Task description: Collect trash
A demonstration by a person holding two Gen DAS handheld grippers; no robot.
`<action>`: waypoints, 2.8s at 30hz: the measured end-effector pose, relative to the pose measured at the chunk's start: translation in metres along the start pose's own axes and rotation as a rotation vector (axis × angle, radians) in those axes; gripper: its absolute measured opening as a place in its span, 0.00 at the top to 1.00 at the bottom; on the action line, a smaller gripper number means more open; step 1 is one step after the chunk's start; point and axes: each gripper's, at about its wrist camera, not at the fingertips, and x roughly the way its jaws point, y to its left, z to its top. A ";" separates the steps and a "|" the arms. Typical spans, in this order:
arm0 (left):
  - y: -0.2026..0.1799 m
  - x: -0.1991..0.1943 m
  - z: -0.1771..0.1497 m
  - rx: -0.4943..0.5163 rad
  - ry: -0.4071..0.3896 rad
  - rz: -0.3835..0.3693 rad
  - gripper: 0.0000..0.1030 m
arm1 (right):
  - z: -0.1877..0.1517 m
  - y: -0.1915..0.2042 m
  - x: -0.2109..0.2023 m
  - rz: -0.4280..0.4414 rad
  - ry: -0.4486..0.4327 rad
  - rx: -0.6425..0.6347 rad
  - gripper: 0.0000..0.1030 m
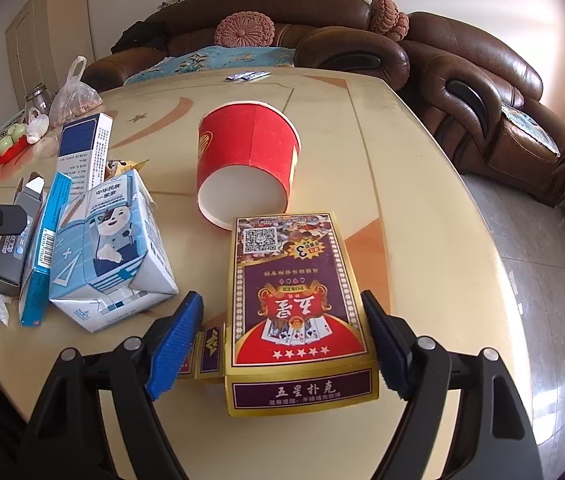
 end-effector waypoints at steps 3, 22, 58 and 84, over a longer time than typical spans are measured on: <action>0.003 0.000 0.001 -0.018 0.013 -0.011 0.38 | -0.001 0.002 -0.001 -0.003 -0.006 0.003 0.36; -0.016 -0.023 -0.017 0.092 -0.040 0.012 0.49 | 0.003 -0.012 -0.025 0.007 -0.071 0.067 0.43; -0.064 -0.111 -0.091 0.334 -0.201 0.146 0.49 | -0.004 0.024 -0.185 -0.047 -0.212 0.016 0.42; -0.069 -0.158 -0.169 0.432 -0.232 0.192 0.49 | -0.064 0.060 -0.266 -0.022 -0.219 -0.041 0.42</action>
